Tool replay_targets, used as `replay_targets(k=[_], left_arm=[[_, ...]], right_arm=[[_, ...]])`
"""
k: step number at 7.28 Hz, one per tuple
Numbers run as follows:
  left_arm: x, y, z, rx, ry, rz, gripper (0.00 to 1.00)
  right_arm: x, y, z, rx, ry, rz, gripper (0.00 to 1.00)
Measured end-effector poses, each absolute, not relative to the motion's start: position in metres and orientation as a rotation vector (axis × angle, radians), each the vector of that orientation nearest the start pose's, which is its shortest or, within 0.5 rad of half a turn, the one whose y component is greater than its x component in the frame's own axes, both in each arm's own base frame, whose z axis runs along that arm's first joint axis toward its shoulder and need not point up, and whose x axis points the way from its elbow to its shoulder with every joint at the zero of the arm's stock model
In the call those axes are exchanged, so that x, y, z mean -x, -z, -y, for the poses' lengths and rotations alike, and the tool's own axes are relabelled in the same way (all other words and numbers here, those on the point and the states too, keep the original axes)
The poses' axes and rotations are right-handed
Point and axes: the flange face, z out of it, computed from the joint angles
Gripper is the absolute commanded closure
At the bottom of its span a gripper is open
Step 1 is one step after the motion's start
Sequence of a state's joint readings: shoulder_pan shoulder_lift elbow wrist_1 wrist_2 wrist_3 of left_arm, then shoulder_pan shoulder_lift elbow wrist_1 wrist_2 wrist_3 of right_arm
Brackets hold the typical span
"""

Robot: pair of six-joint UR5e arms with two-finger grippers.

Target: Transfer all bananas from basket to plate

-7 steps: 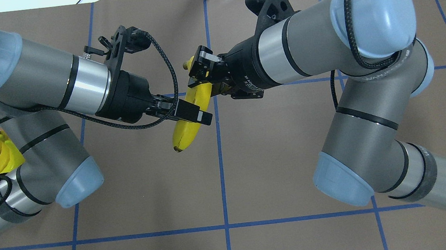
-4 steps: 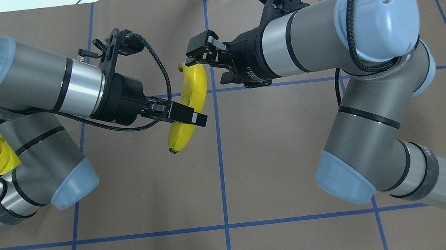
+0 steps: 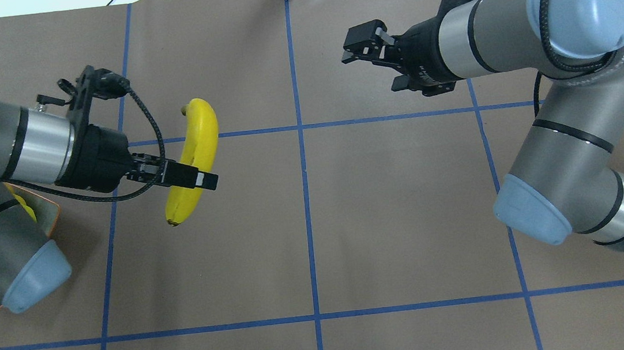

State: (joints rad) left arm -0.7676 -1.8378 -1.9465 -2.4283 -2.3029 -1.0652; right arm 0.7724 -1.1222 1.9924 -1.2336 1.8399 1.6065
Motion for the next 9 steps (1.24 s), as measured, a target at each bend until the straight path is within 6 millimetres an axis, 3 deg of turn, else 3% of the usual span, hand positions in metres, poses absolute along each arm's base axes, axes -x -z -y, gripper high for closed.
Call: replay_targets(k=[2,5,7,8,9], left_arm=[[-0.265,-0.338,0.389,-0.462,-0.423,-1.312,1.00],[-0.188,-0.462,0.363,-0.570,-0.568,-1.015,1.00],[-0.157,-0.521,0.343,-0.631,-0.690,-0.784,1.00],[-0.154,-0.539,0.336,-0.634,-0.758,-0.726,0.96],[-0.161,-0.549,0.331,-0.629,-0.822,-0.706,0.96]], right_arm=[[0.291,-0.253,0.493,-0.217,-0.585,0.999,0.00],[0.220,-0.350,0.507,-0.260,-0.412,0.749,0.00],[0.145,-0.409,0.509,-0.264,-0.250,0.668,0.00],[0.118,-0.427,0.507,-0.263,-0.209,0.652,0.00],[0.104,-0.438,0.506,-0.262,-0.188,0.641,0.00]])
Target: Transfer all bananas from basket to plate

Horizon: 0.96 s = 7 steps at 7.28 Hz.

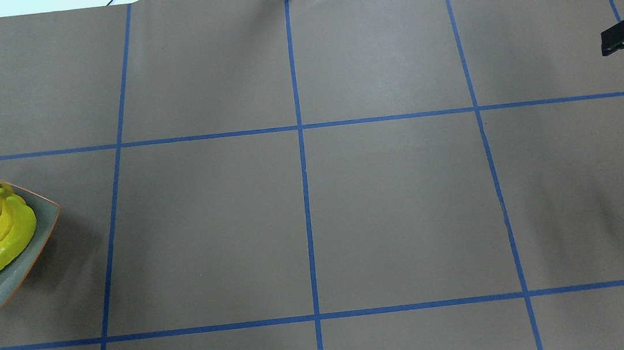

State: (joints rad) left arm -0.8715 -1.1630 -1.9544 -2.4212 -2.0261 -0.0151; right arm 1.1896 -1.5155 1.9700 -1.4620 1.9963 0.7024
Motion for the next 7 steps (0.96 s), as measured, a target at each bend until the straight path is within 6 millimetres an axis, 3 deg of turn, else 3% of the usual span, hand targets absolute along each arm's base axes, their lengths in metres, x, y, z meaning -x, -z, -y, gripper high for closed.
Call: replay_targets(k=[1,2,3,4,5,7], left_arm=[[-0.172,-0.552,0.326,-0.625,-0.869,-0.708,0.96],[-0.183,-0.552,0.320,-0.621,-0.908,-0.718,0.80],[-0.192,-0.552,0.315,-0.614,-0.936,-0.727,0.42],[-0.197,-0.554,0.312,-0.608,-0.951,-0.731,0.11],[-0.200,-0.557,0.312,-0.602,-0.956,-0.731,0.01],[-0.206,-0.566,0.320,-0.594,-0.952,-0.728,0.00]], right_arm=[[0.098,-0.443,0.506,-0.260,-0.182,0.637,0.00],[0.096,-0.446,0.507,-0.260,-0.181,0.634,0.00],[0.095,-0.447,0.508,-0.260,-0.182,0.633,0.00],[0.094,-0.448,0.509,-0.260,-0.183,0.632,0.00],[0.095,-0.448,0.510,-0.259,-0.183,0.632,0.00],[0.095,-0.446,0.512,-0.261,-0.183,0.636,0.00]])
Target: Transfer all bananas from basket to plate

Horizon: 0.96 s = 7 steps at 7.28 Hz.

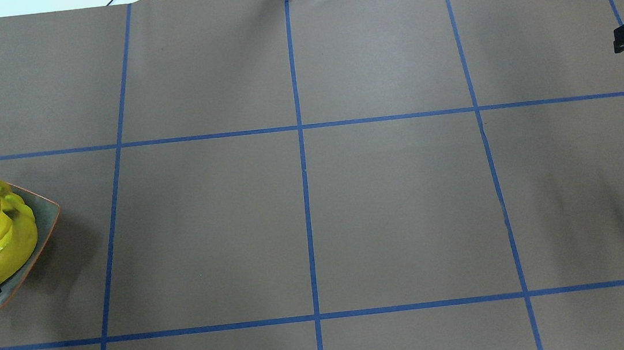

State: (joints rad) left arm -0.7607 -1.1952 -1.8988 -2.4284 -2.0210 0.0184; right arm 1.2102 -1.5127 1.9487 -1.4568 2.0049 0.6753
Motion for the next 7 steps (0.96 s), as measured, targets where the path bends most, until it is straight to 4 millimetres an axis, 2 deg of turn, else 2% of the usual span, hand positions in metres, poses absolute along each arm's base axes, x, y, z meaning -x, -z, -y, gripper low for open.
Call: replay_targets(k=[2,3,5,7], left_arm=[[-0.200,-0.562,0.333,-0.604,-0.918,-0.739,0.00],[-0.185,-0.552,0.351,-0.609,-0.866,-0.761,0.00],[-0.134,-0.519,0.408,-0.575,-0.703,-0.811,0.00],[-0.080,-0.500,0.453,-0.452,-0.495,-0.801,0.00]], right_arm=[[0.096,-0.445,0.512,-0.262,-0.183,0.638,0.00],[0.095,-0.447,0.512,-0.260,-0.183,0.638,0.00],[0.095,-0.452,0.512,-0.251,-0.185,0.635,0.00],[0.091,-0.469,0.508,-0.225,-0.182,0.620,0.00]])
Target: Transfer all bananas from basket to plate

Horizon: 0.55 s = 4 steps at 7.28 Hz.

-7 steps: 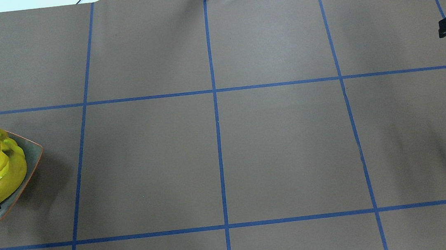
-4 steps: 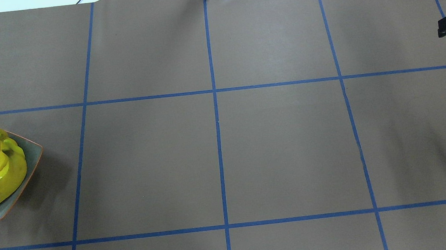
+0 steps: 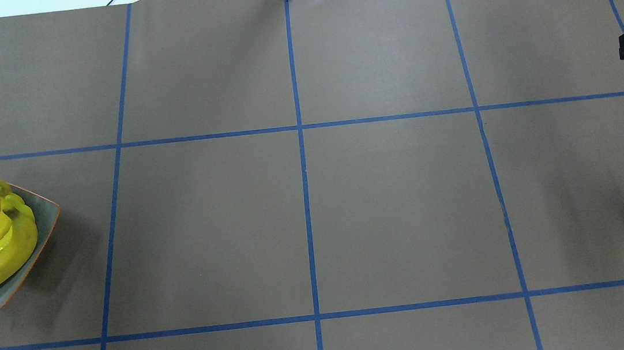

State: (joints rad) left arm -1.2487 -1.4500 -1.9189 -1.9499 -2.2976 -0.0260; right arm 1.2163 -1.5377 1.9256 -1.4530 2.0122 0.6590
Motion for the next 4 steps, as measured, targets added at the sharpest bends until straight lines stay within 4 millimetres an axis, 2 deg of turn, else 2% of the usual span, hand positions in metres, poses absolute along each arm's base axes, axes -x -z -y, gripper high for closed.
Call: replay_targets(k=[2,3,4], left_arm=[[-0.026,-0.491,0.482,-0.236,-0.276,-0.758,0.00],[-0.006,-0.496,0.485,-0.117,-0.187,-0.738,0.00],[0.010,-0.509,0.479,-0.051,-0.138,-0.724,0.00]], right_arm=[[0.071,-0.481,0.507,-0.219,-0.128,0.629,0.00],[0.054,-0.492,0.504,-0.213,-0.091,0.643,0.00],[0.036,-0.507,0.498,-0.205,-0.058,0.650,0.00]])
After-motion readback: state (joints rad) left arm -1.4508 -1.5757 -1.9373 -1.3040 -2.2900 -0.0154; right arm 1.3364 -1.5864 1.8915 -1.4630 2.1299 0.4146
